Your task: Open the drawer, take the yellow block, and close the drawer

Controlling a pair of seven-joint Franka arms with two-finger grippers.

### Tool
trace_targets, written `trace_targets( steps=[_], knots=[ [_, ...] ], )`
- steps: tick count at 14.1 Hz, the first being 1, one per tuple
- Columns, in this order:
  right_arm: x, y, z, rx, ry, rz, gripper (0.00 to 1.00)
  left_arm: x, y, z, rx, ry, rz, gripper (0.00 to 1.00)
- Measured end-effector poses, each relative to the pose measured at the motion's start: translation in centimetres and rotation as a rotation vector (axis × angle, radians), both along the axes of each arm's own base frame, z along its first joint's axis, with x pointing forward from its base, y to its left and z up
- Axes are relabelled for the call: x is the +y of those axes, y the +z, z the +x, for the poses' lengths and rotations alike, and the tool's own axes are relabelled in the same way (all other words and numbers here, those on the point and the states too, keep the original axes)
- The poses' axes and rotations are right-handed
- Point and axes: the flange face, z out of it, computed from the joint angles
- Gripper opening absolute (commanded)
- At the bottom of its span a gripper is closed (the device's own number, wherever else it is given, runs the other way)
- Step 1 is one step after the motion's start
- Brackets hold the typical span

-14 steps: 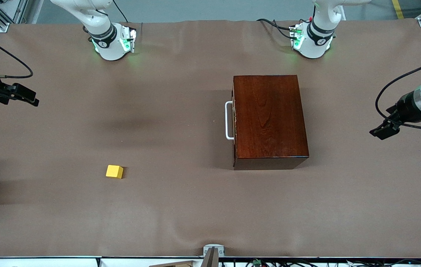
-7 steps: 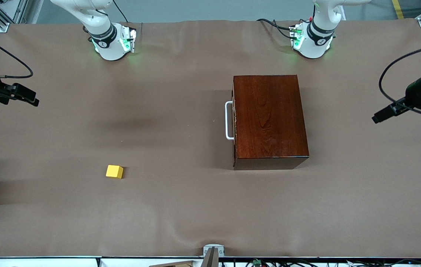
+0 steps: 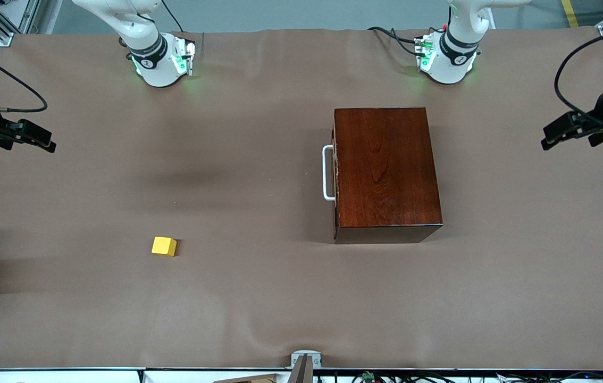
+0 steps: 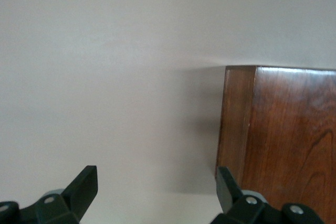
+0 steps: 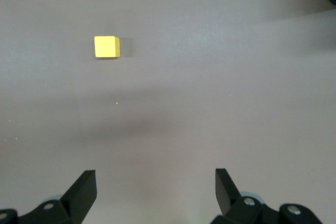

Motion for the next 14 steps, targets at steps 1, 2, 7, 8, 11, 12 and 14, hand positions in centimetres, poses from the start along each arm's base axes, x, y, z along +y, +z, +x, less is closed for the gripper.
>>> trace_targets(
  steps=[1, 2, 7, 8, 11, 12, 14],
  knots=[
    [0.00, 0.00, 0.00, 0.000, 0.000, 0.000, 1.00, 0.05, 0.08, -0.34, 0.012, -0.020, 0.000, 1.00],
    [0.00, 0.00, 0.00, 0.000, 0.000, 0.000, 1.00, 0.09, 0.08, -0.64, 0.027, -0.028, 0.001, 1.00],
    [0.00, -0.01, -0.02, 0.002, 0.001, 0.000, 1.00, 0.22, -0.15, -1.05, 0.059, -0.038, 0.001, 1.00],
    [0.00, -0.01, -0.02, 0.002, 0.001, 0.000, 1.00, 0.23, -0.15, -1.05, 0.059, -0.056, 0.001, 1.00],
    [0.00, -0.02, -0.03, 0.002, 0.001, 0.000, 1.00, 0.77, -0.09, -0.96, 0.052, -0.106, -0.001, 1.00],
    [0.00, -0.02, -0.03, 0.002, 0.001, 0.000, 1.00, 0.94, -0.03, -0.87, 0.044, -0.106, -0.001, 1.00],
    [0.00, -0.02, -0.03, 0.002, 0.002, 0.000, 1.00, 1.00, 0.05, -0.78, 0.036, -0.111, -0.001, 1.00]
  ],
)
